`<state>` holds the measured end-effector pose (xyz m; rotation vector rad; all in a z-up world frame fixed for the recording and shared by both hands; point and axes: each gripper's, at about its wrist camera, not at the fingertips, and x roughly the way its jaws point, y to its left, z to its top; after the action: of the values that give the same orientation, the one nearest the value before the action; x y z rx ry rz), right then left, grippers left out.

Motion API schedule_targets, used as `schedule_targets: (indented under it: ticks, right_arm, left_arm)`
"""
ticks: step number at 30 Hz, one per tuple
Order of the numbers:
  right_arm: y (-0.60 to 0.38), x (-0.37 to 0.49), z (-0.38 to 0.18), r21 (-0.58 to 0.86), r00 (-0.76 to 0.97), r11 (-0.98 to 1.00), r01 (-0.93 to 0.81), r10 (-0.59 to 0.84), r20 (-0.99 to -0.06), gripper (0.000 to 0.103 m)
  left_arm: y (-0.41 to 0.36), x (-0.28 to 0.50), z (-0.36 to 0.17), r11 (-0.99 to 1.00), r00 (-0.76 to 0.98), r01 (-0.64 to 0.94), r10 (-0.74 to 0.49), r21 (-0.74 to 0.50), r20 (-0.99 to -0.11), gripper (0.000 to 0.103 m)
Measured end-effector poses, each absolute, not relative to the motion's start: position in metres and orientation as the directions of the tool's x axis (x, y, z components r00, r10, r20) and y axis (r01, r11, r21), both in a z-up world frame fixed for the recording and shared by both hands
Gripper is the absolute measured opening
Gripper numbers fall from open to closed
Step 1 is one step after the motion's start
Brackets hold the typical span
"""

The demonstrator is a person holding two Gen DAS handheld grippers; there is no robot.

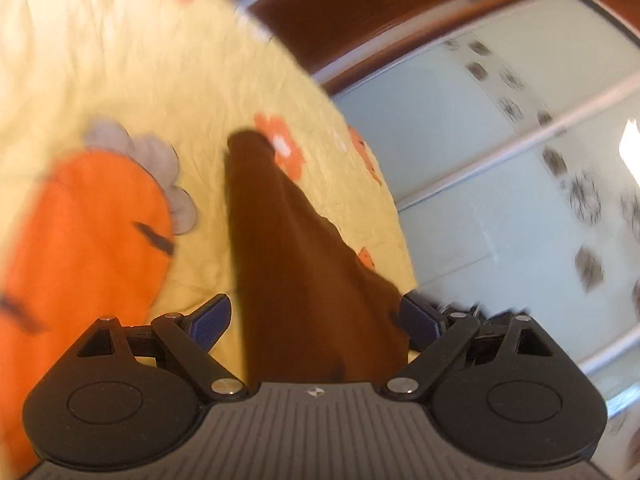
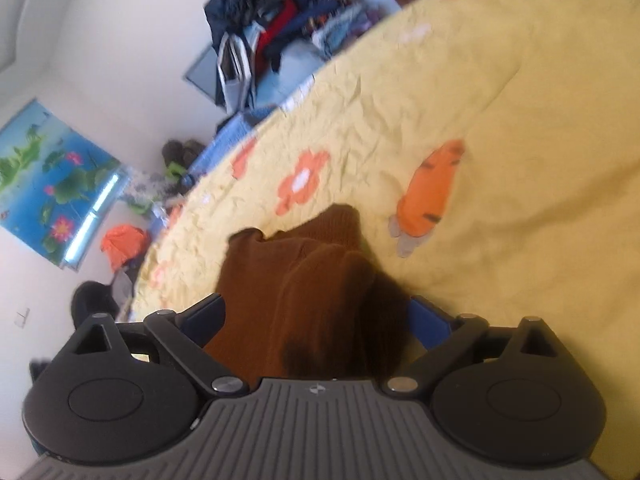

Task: Fold small clothes

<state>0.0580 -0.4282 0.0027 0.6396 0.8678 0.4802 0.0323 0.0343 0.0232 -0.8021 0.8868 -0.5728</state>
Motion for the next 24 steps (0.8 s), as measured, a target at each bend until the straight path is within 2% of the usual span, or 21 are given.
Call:
schedule_targets:
  ticks: [1, 2, 4, 5, 6, 7, 8, 11, 15, 19, 21, 22, 24]
  right_arm:
    - [-0.420, 0.064, -0.004, 0.679, 0.548, 0.724, -0.120, 0.619, -0.563, 0.097]
    - [-0.414, 0.067, -0.008, 0.679, 0.548, 0.722, -0.135, 0.625, -0.556, 0.097]
    - [-0.407, 0.071, -0.014, 0.707, 0.541, 0.692, -0.147, 0.654, -0.529, 0.093]
    - [-0.405, 0.072, -0.015, 0.718, 0.530, 0.679, -0.152, 0.669, -0.520, 0.080]
    - [-0.402, 0.072, -0.018, 0.720, 0.520, 0.676, -0.157, 0.676, -0.522, 0.055]
    - [-0.400, 0.072, -0.020, 0.706, 0.511, 0.691, -0.155, 0.668, -0.541, 0.040]
    - [-0.400, 0.072, -0.022, 0.689, 0.508, 0.710, -0.145, 0.651, -0.564, 0.034]
    - [-0.407, 0.069, -0.023, 0.721, 0.522, 0.680, -0.130, 0.665, -0.534, 0.031]
    - [-0.388, 0.060, -0.007, 0.739, 0.524, 0.644, -0.200, 0.707, -0.474, 0.030]
    - [-0.350, 0.074, 0.005, 0.764, 0.492, 0.585, -0.272, 0.767, -0.412, 0.030]
    - [-0.328, 0.088, 0.005, 0.776, 0.484, 0.564, -0.284, 0.783, -0.392, 0.030]
    - [-0.318, 0.095, 0.003, 0.778, 0.484, 0.566, -0.272, 0.780, -0.397, 0.035]
    - [-0.301, 0.108, -0.006, 0.758, 0.471, 0.616, -0.215, 0.745, -0.472, 0.065]
  left_arm:
    - [0.026, 0.044, 0.014, 0.571, 0.497, 0.085, -0.734, -0.817, -0.462, 0.092]
    - [0.018, 0.056, 0.004, 0.559, 0.471, 0.061, -0.747, -0.827, -0.470, 0.086]
    - [0.001, 0.069, 0.002, 0.580, 0.473, 0.096, -0.741, -0.809, -0.476, 0.086]
    - [-0.008, 0.075, 0.000, 0.594, 0.467, 0.101, -0.737, -0.798, -0.489, 0.081]
    - [-0.013, 0.082, -0.001, 0.614, 0.468, 0.098, -0.723, -0.783, -0.508, 0.073]
    - [-0.017, 0.089, -0.004, 0.637, 0.463, 0.085, -0.707, -0.767, -0.535, 0.037]
    - [-0.019, 0.095, -0.008, 0.655, 0.449, 0.071, -0.695, -0.753, -0.562, 0.024]
    - [-0.013, 0.099, 0.000, 0.682, 0.459, 0.095, -0.677, -0.725, -0.576, 0.020]
    - [0.005, 0.095, 0.031, 0.720, 0.485, 0.187, -0.659, -0.668, -0.575, 0.019]
    - [0.046, 0.104, 0.066, 0.783, 0.567, 0.174, -0.575, -0.597, -0.589, 0.020]
    - [0.063, 0.114, 0.070, 0.822, 0.583, 0.149, -0.522, -0.549, -0.623, 0.024]
    - [0.070, 0.116, 0.068, 0.841, 0.588, 0.129, -0.491, -0.525, -0.643, 0.026]
    - [0.088, 0.113, 0.057, 0.847, 0.552, 0.023, -0.454, -0.531, -0.699, 0.032]
